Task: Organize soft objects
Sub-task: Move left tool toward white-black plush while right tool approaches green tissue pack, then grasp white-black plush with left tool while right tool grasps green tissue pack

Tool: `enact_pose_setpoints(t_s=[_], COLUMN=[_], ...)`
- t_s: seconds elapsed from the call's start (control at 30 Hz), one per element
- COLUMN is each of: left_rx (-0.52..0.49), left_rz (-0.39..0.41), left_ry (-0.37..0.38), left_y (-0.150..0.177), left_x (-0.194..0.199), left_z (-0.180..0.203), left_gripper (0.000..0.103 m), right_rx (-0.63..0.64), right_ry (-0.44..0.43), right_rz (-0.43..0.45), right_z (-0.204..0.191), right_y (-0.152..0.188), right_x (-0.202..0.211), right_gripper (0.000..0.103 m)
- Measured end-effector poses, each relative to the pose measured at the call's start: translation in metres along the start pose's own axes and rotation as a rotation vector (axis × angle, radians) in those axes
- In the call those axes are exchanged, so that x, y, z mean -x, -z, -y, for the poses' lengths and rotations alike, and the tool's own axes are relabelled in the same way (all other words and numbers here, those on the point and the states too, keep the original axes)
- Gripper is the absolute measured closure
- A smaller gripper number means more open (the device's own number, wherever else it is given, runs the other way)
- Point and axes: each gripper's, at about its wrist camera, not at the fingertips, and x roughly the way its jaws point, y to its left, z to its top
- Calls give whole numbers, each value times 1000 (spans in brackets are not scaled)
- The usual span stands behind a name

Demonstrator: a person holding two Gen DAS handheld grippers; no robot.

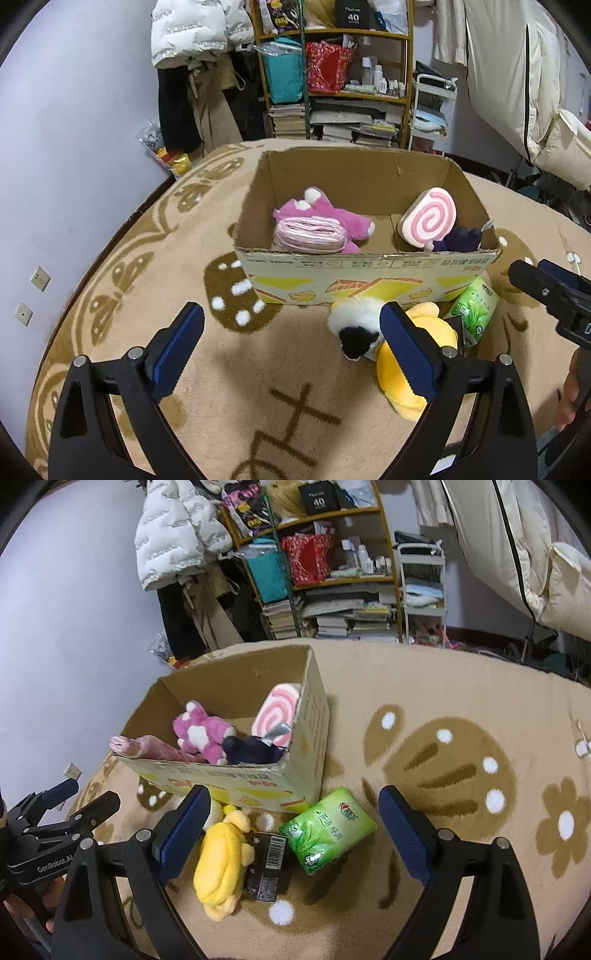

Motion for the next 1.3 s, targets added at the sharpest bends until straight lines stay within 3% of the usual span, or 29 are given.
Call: enact_pose_setpoints(t_s=[0.57, 1.3], left_rx=[-46, -115], left_rz=[-89, -177], left_ry=[16, 10], left_y=[2, 13], left_x=[-52, -98], left_z=[19, 40], left_gripper=[8, 8], right_rx=[-71, -56], right_ry=[50, 96], right_rz=[-136, -233], right_z=[20, 20], right_y=[12, 15], right_x=[-52, -87], right_gripper=[7, 7])
